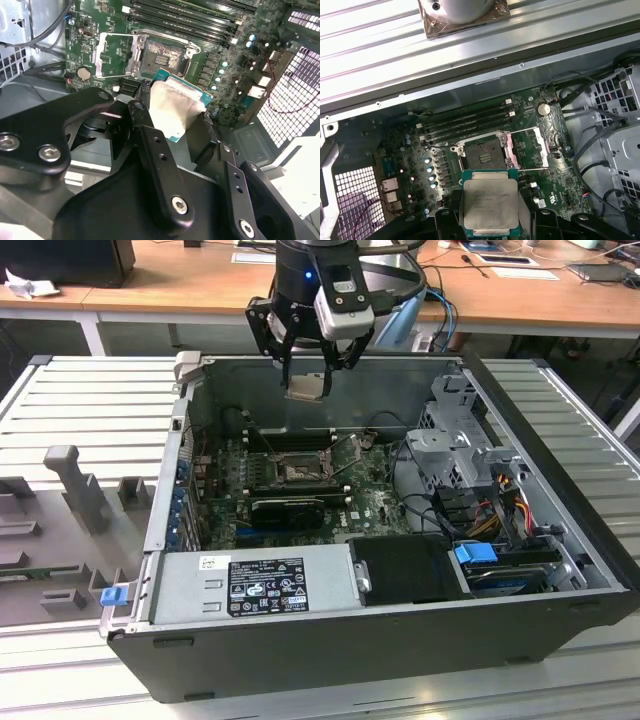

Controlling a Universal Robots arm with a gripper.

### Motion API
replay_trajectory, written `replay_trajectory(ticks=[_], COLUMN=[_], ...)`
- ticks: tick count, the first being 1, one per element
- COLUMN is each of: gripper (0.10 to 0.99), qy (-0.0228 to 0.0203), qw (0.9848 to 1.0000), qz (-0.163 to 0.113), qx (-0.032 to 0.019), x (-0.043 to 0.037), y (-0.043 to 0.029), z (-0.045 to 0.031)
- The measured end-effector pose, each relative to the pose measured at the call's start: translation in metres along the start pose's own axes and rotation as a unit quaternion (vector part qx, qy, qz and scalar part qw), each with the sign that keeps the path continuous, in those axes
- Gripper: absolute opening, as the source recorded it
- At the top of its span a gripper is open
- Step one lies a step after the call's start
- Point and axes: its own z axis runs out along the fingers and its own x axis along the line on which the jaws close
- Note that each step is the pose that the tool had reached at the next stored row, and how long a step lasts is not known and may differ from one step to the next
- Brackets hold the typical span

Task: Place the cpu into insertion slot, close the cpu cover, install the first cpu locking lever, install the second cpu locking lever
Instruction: 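Place the cpu into insertion slot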

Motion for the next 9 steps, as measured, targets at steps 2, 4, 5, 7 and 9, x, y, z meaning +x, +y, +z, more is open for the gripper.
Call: replay_trajectory(ticks=[2, 4, 5, 7, 9], gripper=[0.529, 0.529, 0.529, 0.529, 0.529], qy=[-0.0005, -0.0012, -0.0018, -0.0030, -0.0038], qw=[1.0000, 0.9999, 0.9998, 0.9995, 0.9991], qz=[0.006, 0.013, 0.020, 0.033, 0.042], qx=[-0.0001, -0.0002, -0.0004, -0.0006, -0.0009], x=[0.0000, 0.0000, 0.0000, 0.0000, 0.0000], y=[0.0000, 0.0000, 0.0000, 0.0000, 0.0000], z=[0.0000, 0.0000, 0.0001, 0.0001, 0.0001])
